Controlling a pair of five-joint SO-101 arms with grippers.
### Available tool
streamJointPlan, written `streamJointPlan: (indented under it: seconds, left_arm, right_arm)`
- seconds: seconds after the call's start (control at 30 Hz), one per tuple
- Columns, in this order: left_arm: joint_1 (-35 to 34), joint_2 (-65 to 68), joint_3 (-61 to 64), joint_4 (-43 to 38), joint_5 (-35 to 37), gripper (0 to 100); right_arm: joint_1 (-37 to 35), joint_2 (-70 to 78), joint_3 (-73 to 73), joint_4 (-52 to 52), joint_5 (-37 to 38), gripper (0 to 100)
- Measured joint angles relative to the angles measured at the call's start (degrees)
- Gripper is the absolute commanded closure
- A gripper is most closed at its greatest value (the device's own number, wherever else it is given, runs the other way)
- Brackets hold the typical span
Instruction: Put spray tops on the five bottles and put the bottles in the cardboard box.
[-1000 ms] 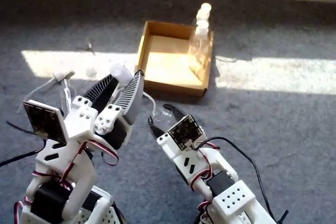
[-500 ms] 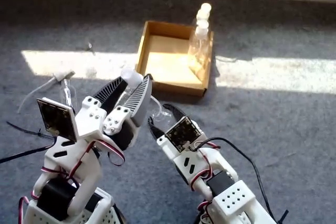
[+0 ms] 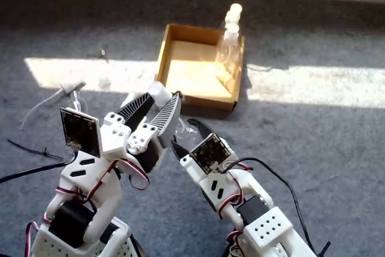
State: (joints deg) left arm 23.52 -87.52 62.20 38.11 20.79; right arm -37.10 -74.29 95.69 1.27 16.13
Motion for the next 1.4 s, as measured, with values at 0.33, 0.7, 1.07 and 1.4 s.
streamJointPlan:
  seconds: [0.33,0.7,1.07,1.4]
  left_arm:
    - [0.3,0.3,4.3,0.0,0.0,94]
    - [1.5,0.3,6.7,-0.2,-0.1,94]
    - [1.6,0.3,9.4,-0.2,-1.6,94]
    - [2.8,-0.4,9.9,-0.2,-1.4,94]
  right_arm:
    - [5.1,0.0,0.0,0.2,-5.1,99.5]
    - [-1.0,0.0,-1.0,5.7,-6.8,99.5]
    - [-1.0,-1.6,-1.0,5.7,-7.0,99.5]
    - [-1.1,-27.7,-0.9,16.5,-7.0,99.5]
